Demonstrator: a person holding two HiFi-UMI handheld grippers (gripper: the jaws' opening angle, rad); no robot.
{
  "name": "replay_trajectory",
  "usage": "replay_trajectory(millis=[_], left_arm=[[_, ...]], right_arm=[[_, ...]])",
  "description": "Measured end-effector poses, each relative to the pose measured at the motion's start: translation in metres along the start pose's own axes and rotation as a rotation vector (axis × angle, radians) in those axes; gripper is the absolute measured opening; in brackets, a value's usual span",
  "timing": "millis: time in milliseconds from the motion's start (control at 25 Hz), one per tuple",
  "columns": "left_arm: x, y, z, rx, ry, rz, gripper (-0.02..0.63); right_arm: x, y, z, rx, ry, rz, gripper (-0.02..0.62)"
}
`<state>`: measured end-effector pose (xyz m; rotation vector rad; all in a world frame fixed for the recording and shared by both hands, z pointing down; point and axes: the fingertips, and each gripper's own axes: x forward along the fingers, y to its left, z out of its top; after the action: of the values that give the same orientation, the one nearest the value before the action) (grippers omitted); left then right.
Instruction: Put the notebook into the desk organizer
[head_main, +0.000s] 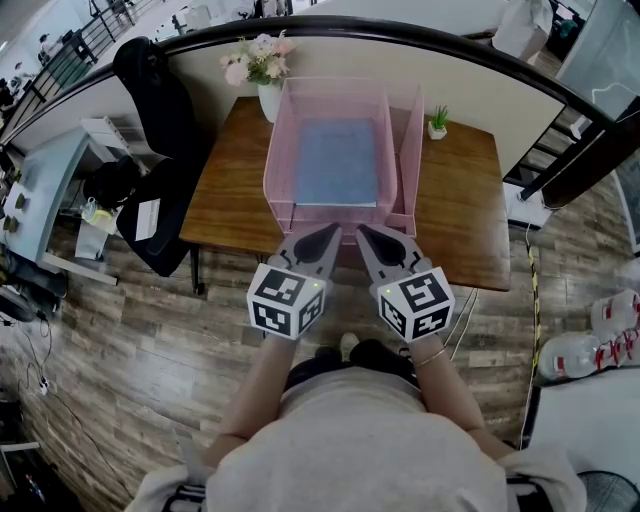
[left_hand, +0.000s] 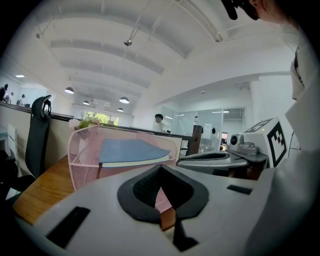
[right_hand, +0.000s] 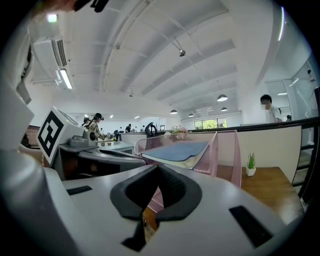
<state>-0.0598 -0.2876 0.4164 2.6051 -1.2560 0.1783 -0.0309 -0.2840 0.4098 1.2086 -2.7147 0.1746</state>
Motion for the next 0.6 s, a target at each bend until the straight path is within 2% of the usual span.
replay_trajectory(millis=[600], left_arm=[[0.0057,-0.0020,-0.0044,-0.031,0.015,-0.018,0.011]], right_arm=[[0.0043,0.0016,-0.0005,-0.001,0.008,0.008,0.008]])
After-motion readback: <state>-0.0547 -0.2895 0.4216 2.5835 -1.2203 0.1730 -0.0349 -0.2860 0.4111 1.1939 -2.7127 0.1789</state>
